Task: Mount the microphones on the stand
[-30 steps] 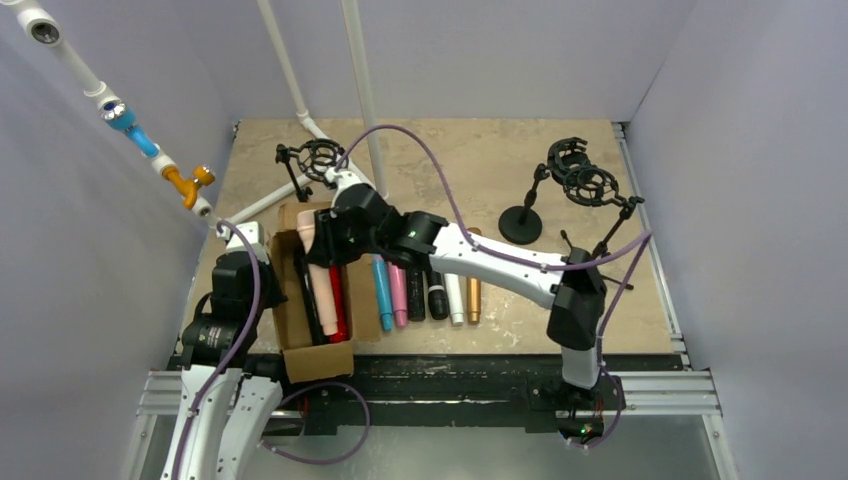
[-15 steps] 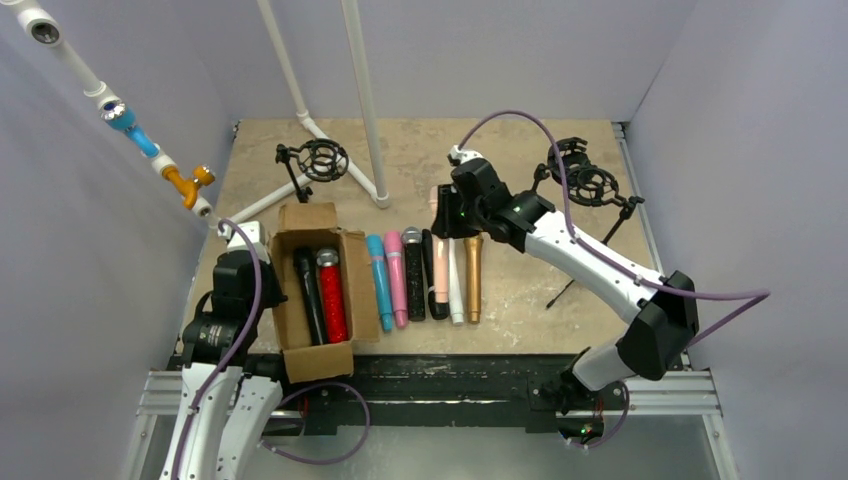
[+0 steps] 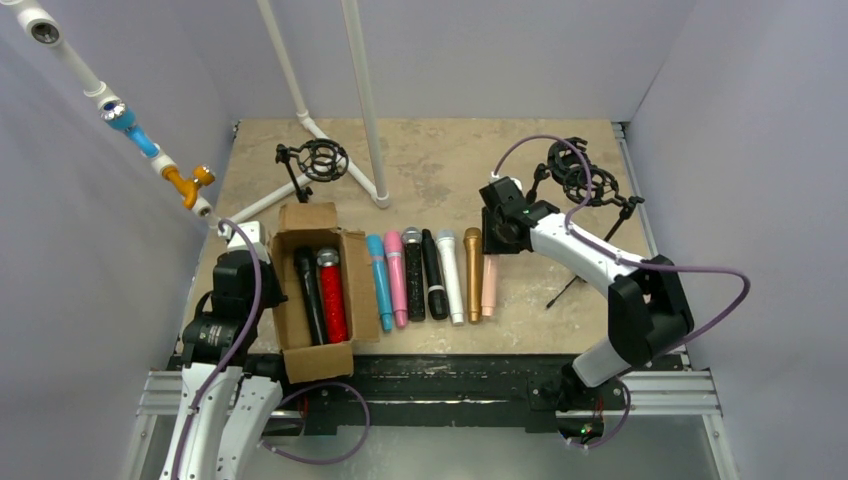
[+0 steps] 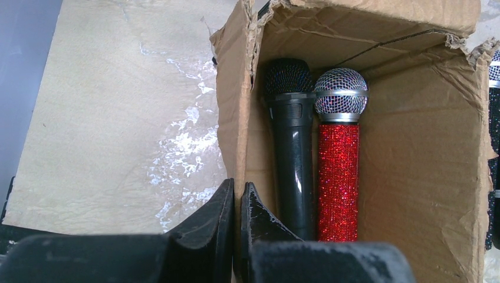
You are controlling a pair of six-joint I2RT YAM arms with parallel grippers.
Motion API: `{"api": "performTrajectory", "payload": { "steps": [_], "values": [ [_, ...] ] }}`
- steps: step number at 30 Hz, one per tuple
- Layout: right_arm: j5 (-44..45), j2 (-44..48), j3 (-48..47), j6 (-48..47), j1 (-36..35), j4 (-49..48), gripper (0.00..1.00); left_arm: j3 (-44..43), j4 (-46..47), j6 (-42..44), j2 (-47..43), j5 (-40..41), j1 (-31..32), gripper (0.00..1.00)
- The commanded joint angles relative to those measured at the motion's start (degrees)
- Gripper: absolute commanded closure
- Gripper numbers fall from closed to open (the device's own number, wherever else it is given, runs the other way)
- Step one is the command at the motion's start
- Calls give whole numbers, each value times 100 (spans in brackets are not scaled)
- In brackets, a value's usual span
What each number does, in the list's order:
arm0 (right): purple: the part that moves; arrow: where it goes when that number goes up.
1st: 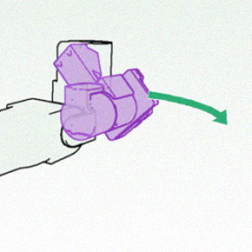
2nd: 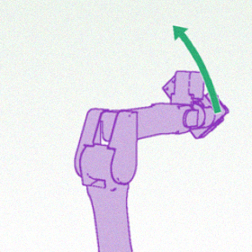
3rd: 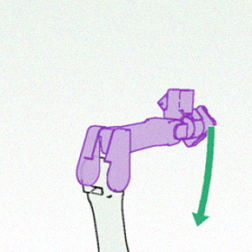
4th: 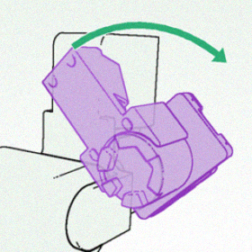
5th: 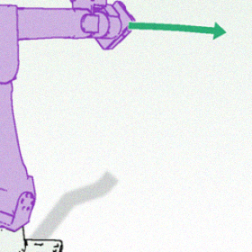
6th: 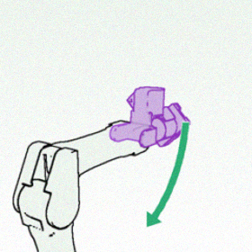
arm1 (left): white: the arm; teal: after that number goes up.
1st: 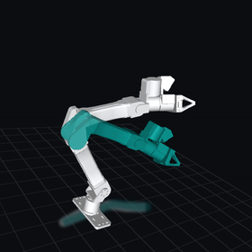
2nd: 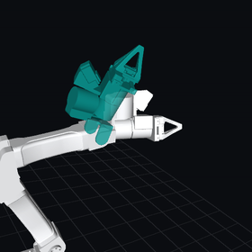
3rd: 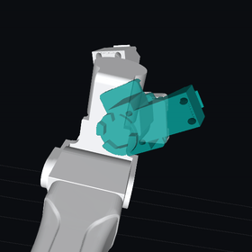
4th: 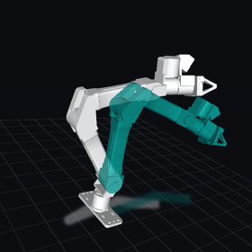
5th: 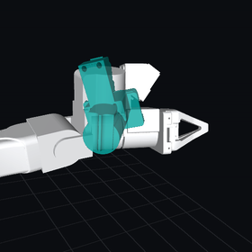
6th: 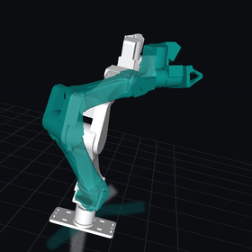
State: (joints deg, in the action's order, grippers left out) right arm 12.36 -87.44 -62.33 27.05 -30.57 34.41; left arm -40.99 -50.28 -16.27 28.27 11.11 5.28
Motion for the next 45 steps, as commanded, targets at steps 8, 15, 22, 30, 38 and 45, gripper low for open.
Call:
{"api": "performTrajectory", "payload": {
  "steps": [8, 15, 22, 30, 38, 45],
  "values": [
    [-116, -826, 93, -100, 65, -647, 69, -251, 478, 27, -92, -91, 17, 100],
    [-147, -767, 75, -40, 47, -692, 44, -251, 472, 20, -102, -127, 17, 100],
    [-16, -158, -394, 143, -357, -409, 37, -246, 476, -34, -125, -129, 18, 100],
    [625, 218, -1641, 929, -2138, -59, 37, -269, 459, -31, -85, -67, 17, 100],
    [315, -1013, -3339, 1127, -3616, -184, 37, -302, 437, -77, -136, -39, 17, 100],
    [-82, -2460, -4868, 966, -3984, -134, 37, -342, 391, -117, -182, -56, 17, 100]
  ]
}}
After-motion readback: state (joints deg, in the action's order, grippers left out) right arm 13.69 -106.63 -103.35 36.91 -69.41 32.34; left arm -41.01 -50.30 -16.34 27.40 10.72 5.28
